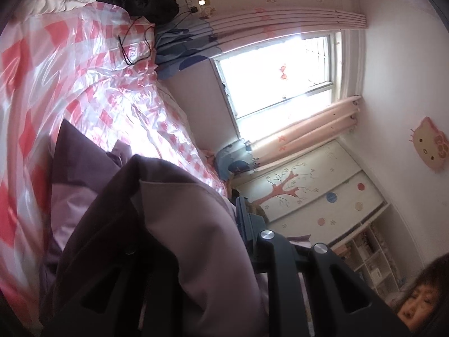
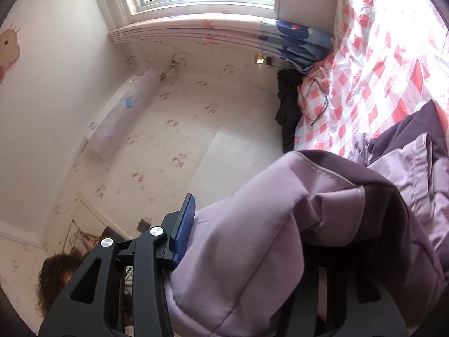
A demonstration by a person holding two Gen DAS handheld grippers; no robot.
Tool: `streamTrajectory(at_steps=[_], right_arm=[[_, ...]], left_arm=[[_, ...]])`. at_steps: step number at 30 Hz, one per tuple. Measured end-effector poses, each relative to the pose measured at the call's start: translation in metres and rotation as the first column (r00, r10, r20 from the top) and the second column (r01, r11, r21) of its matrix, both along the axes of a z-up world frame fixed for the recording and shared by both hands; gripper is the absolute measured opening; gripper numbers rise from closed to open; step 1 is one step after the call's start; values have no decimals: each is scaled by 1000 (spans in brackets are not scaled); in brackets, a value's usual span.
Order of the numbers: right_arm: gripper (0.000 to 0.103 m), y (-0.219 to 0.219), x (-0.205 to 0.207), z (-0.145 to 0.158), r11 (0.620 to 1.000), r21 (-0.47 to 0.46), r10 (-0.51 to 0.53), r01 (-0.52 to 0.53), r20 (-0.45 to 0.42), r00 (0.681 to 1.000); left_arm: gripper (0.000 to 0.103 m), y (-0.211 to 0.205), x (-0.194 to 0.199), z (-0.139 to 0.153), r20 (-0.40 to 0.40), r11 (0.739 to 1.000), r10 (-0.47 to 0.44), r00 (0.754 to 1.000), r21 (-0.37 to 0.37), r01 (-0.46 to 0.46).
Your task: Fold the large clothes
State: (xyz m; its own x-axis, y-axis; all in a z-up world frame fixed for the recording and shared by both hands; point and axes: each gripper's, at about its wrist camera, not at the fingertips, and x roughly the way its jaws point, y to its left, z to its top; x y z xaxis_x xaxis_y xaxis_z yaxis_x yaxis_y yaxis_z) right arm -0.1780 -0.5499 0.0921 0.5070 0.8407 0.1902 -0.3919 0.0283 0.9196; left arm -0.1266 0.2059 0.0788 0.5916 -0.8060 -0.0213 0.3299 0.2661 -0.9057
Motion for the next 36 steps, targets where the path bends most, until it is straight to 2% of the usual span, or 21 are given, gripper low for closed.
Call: streamTrajectory(at_steps=[8,15,24,33,36], right_arm=[[45,7,59,-26,997,-55,-64,58,-104,993],[45,11,109,-63,988,-120,-123,100,-208,970],[45,24,151,-106,973,-210,-160,100,-296,942],[43,35,175,-144,947,-313,-191,70,-375,907],[44,34,180,-153,950,-306,-186,59,-406,895]], left_arm=[[17,-6,55,-24,-73,998,67,995,13,-66],[17,-12,91,-43,-122,992,122,985,56,-116],[17,-11,117,-87,-226,976,208,952,106,-189],[18,-18,137,-117,-308,953,265,913,228,-200],[18,-24,144,-119,-324,938,287,902,288,-195]])
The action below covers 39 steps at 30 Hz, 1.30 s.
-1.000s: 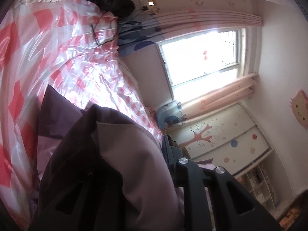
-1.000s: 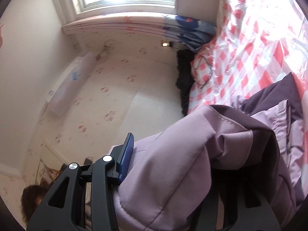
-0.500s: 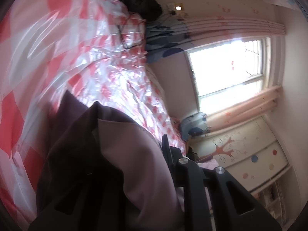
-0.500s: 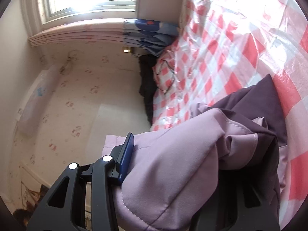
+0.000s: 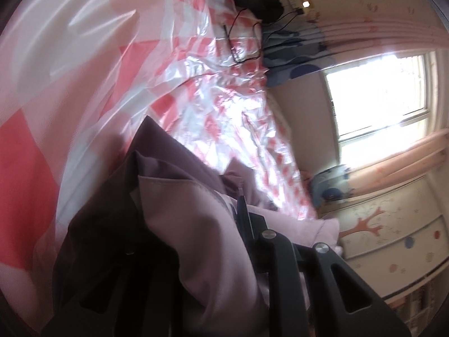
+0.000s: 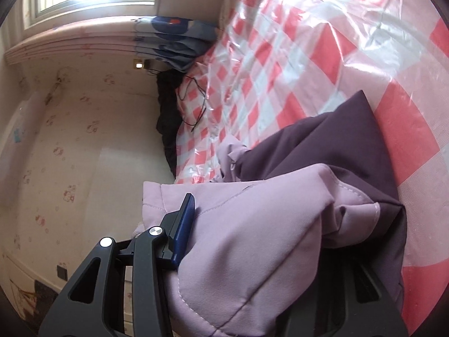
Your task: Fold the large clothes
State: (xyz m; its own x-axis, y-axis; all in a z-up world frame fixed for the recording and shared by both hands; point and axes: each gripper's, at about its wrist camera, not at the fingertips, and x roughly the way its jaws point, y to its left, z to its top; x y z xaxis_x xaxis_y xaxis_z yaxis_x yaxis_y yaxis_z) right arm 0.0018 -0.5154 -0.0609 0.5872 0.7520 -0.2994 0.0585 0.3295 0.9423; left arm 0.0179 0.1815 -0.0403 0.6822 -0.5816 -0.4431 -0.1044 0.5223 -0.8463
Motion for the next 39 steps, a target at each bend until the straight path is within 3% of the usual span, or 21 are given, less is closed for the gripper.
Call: streamTrajectory(at_steps=[3,4,5,6,7,9,11,14,16,17,18,19,22,23,25,27,29,31,32,36,39], right_arm=[[49,-3,3,-5,999,47,3,-2,-23,1000],[57,-5,2,-5,998,65,2,0,-26,1000],[71,-6,1,-4,995,102,-3,6,-28,1000],[81,-8,0,-1,990,141,-17,20,-21,1000],[97,-9,-3,6,985,172,-31,31,0,1000],[96,-11,-8,22,984,168,-56,52,15,998],[96,-9,-11,35,989,140,-42,40,10,999],[96,10,-24,70,997,-74,9,-5,49,999],[96,36,-33,97,955,-297,58,-25,104,993],[96,51,-36,107,920,-390,96,-39,127,987],[96,69,-37,115,872,-486,143,-58,141,980],[96,90,-35,120,814,-576,189,-73,144,971],[96,142,-24,112,658,-746,278,-102,116,953],[96,160,-13,102,600,-792,292,-109,91,952],[96,181,12,80,525,-844,283,-110,51,958],[96,191,40,53,463,-879,255,-119,4,967],[96,192,65,37,455,-882,230,-125,-19,973],[96,189,92,25,457,-878,197,-139,-52,979],[96,185,105,18,460,-873,195,-160,-76,978],[97,183,130,2,446,-876,191,-183,-106,976],[97,184,137,-6,442,-875,188,-201,-129,974]], left_arm=[[21,-4,7,0,-38,999,-2,999,33,4],[29,-5,8,3,-39,999,-13,999,30,14],[37,-4,8,6,-30,1000,-24,999,0,24],[55,0,9,10,-15,997,-28,999,-67,27],[70,5,8,15,-5,989,-11,1000,-146,11],[84,14,7,25,-10,967,30,999,-252,-32],[90,21,3,39,15,946,76,997,-317,-68],[95,25,-13,76,150,933,118,982,-354,-59],[95,12,-25,102,242,971,83,967,-236,-25],[95,-8,-30,116,296,994,8,955,-106,24],[95,-28,-31,123,312,997,-70,947,5,72],[95,-50,-31,124,303,987,-151,941,104,125],[95,-123,-16,102,218,908,-343,914,327,263],[95,-140,-7,93,187,883,-360,914,386,268],[95,-159,20,68,110,851,-349,931,452,266],[95,-163,45,45,30,839,-313,949,477,262],[95,-164,70,31,-11,830,-272,962,502,241],[95,-170,88,24,-53,807,-265,963,535,251],[95,-175,100,18,-86,783,-268,960,561,269],[96,-191,106,6,-97,730,-266,959,629,267],[96,-197,108,-1,-113,706,-262,958,655,270]])
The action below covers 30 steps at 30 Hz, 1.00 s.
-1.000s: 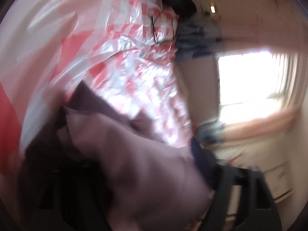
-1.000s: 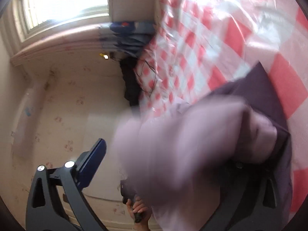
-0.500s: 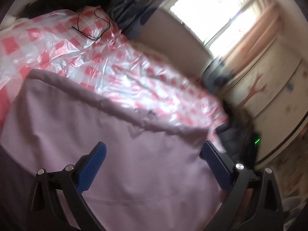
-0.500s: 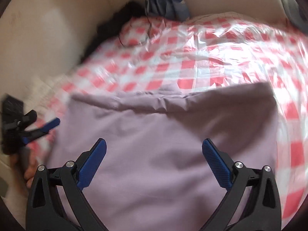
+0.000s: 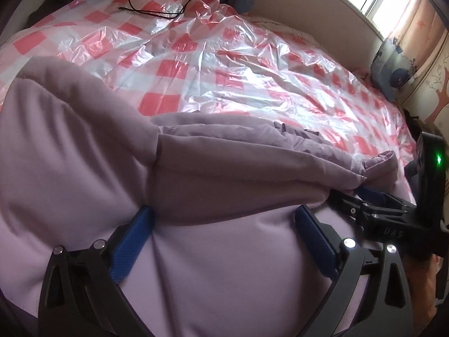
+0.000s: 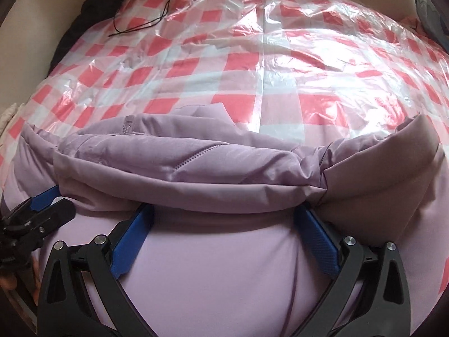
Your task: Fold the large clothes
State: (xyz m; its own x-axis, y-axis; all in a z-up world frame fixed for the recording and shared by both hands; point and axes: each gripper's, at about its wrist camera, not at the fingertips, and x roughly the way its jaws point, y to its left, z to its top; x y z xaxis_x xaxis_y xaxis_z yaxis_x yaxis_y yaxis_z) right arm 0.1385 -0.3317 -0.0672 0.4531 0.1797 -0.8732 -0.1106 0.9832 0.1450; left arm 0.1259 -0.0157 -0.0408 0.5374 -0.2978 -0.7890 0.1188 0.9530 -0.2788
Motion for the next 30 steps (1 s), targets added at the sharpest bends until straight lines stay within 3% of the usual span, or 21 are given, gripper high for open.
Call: streamTrajectory(at_steps=[3,5,7,9,11,14,20,23,25,28,30], right_arm=[[97,4,-10,17,1000,-9,21,-21,40,999],[97,6,-18,40,999,-2,42,-42,125,991],[97,13,-12,52,998,-19,55,-53,157,986],[97,22,9,43,998,-54,50,-45,103,993],[97,28,29,17,995,-76,61,-59,32,998],[97,16,51,-6,1000,30,4,-3,-20,1000],[97,4,52,-15,993,118,-1,5,-34,999],[97,-4,25,22,990,137,13,-10,-16,1000],[97,-7,-28,70,983,162,69,-84,99,993],[97,-12,-106,106,985,70,143,-158,190,971],[97,-23,-150,99,989,1,142,-145,201,969]], left_arm=[[95,6,-2,13,-5,1000,4,1000,-27,-4],[95,15,-2,32,32,997,31,999,-75,-29],[95,23,7,48,80,996,71,994,-56,-67],[95,27,22,40,29,994,80,996,-74,-78],[95,24,38,18,-12,997,75,997,-28,-75],[96,14,53,-3,-19,997,71,997,19,-71],[96,15,54,-14,-6,998,64,998,-6,-64],[96,32,34,15,-13,993,66,998,-99,-67],[95,50,-7,49,49,975,70,996,-217,-57],[96,63,-85,86,191,978,44,981,-208,-3],[96,73,-129,85,226,984,43,973,-177,-3]])
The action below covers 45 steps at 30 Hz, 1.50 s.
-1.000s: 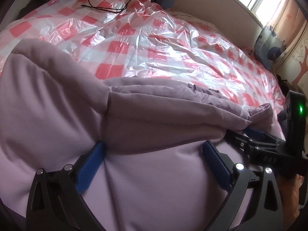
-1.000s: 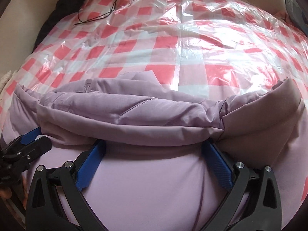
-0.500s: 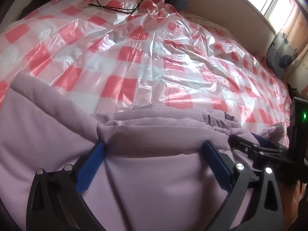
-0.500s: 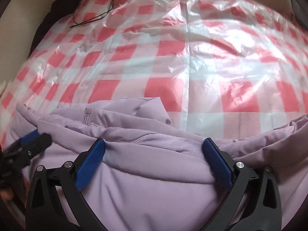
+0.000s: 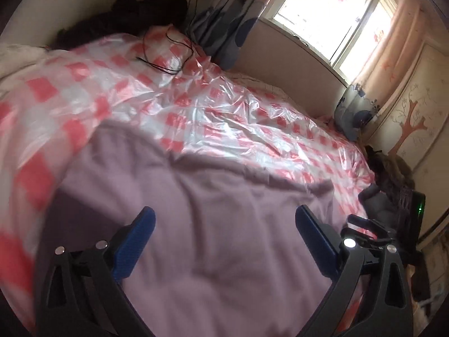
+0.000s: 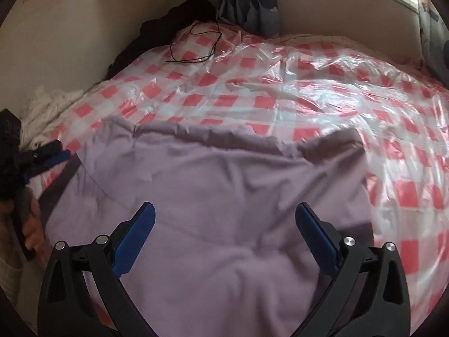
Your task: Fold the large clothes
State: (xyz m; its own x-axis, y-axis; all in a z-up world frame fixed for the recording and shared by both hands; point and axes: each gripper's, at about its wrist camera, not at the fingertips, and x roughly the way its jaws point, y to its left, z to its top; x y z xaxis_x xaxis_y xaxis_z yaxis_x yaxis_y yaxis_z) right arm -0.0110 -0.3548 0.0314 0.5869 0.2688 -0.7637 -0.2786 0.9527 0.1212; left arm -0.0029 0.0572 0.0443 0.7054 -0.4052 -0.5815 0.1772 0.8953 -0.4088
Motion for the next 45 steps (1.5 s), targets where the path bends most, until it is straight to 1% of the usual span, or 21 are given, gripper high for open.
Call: streamTrajectory(at_steps=[1,3,4,5,6,7,9,11,14,16,20,25,28,31,34,36,38,40,42,43,45], right_arm=[[97,-6,-9,-22,998,-62,-32,29,-51,998],[97,-11,-11,-68,991,-135,-29,12,-121,992],[97,-14,-14,-71,993,-116,-14,3,-95,995],[97,-17,-13,-66,997,-81,-18,9,-118,993],[97,-22,-12,-53,999,-24,-28,25,-173,985],[97,-31,-17,-40,998,38,-40,48,-191,981],[97,-61,-52,3,962,266,-28,66,-144,989],[97,-95,-95,20,907,410,-43,97,-138,989],[97,-150,-145,6,790,568,-124,231,-220,968],[97,-179,-164,-23,697,630,-171,343,-319,932],[97,-197,-170,-67,548,713,-169,437,-417,893],[97,-185,-150,-86,517,712,-175,475,-455,873],[97,-183,-148,-77,498,729,-190,469,-436,880],[97,-179,-145,-56,469,794,-176,387,-346,922],[97,-176,-143,-47,478,808,-156,346,-309,938],[97,-176,-143,-53,496,788,-154,364,-332,930],[97,-180,-143,-70,483,781,-153,396,-370,916],[97,-183,-144,-83,459,785,-149,417,-394,907],[97,-184,-142,-98,450,778,-154,437,-415,897],[97,-185,-140,-104,447,780,-150,437,-416,897],[97,-182,-133,-108,448,783,-149,433,-412,899]], left_arm=[[96,3,-13,-8,-1,1000,5,1000,20,-5],[95,10,-16,-49,-96,997,16,995,82,-9],[93,9,-14,-76,-126,991,-19,992,128,35],[93,8,-17,-82,-118,985,-25,993,165,45],[93,5,-23,-78,-127,978,-8,992,206,34],[92,6,-33,-65,-138,981,14,990,191,13],[92,17,-59,-37,-110,998,-1,994,67,8],[93,33,-99,-10,-59,1000,-15,998,-17,14],[95,62,-141,-6,-97,981,-51,994,-192,32],[95,80,-155,-19,-158,945,-63,985,-326,8],[95,107,-166,-54,-254,829,-65,965,-553,-90],[95,114,-164,-83,-323,752,-38,946,-633,-186],[95,107,-157,-90,-342,759,-36,939,-621,-197],[95,99,-145,-94,-357,798,-2,934,-563,-214],[95,91,-124,-107,-396,831,39,917,-497,-250],[95,85,-113,-113,-414,855,59,909,-449,-260],[95,80,-106,-113,-405,866,88,910,-420,-270],[95,77,-109,-98,-317,854,119,941,-451,-259],[95,73,-111,-88,-257,863,138,956,-442,-243],[95,70,-109,-89,-255,875,147,956,-417,-246],[95,69,-95,-107,-333,888,151,931,-368,-276]])
